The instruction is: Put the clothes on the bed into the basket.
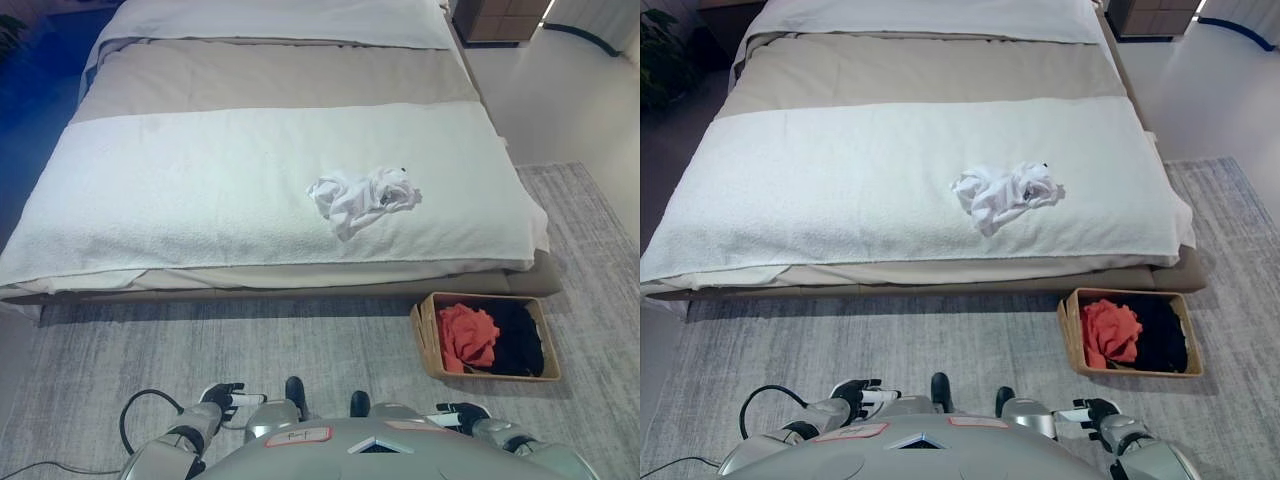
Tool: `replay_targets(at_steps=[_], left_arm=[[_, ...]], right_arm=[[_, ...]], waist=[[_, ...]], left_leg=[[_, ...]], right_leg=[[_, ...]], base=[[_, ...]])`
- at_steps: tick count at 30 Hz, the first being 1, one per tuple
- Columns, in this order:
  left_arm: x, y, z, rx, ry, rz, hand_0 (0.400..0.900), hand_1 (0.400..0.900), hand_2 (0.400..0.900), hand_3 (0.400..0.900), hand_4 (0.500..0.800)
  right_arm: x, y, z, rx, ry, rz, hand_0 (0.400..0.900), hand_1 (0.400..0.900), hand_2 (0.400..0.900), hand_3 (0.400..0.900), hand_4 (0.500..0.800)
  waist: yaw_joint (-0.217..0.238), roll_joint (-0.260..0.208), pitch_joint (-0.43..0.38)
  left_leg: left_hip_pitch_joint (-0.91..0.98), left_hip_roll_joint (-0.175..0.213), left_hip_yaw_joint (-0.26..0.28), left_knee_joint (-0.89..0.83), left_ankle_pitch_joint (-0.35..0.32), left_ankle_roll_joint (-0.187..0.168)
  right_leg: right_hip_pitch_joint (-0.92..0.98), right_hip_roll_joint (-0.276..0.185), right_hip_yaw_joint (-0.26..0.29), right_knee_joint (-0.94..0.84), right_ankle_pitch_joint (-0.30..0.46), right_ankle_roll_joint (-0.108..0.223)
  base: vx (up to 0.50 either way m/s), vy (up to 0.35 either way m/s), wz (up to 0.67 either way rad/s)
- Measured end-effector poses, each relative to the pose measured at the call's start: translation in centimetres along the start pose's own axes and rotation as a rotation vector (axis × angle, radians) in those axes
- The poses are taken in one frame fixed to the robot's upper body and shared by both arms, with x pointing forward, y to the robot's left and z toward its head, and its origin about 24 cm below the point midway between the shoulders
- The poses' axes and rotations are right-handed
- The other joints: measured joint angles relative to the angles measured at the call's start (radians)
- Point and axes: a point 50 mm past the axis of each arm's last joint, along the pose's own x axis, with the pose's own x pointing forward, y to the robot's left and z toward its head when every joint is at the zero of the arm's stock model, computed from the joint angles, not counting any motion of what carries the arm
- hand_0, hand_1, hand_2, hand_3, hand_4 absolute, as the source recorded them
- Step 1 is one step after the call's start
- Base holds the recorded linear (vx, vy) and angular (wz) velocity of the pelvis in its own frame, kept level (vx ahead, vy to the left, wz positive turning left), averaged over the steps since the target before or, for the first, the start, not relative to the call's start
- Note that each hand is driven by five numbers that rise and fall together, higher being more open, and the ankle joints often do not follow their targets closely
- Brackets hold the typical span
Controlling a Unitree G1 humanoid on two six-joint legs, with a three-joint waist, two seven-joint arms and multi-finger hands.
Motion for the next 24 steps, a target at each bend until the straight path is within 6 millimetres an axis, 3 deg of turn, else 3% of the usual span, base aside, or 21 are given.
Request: replay_targets(at_steps=[24], left_arm=[[0.0,0.0,-0.12,-0.009,0.004,-0.001,0.9,0.9,0.9,0.9,0.8]], right_arm=[[0.0,0.04,-0.14,0.0,0.003,0.001,0.9,0.9,0.9,0.9,0.8]], waist=[[0.0,0.002,0.0]], left_leg=[[0.0,0.0,0.0,0.0,0.0,0.0]], right_leg=[[0.0,0.0,0.0,0.0,0.0,0.0]], base=[[0.0,0.0,0.0]])
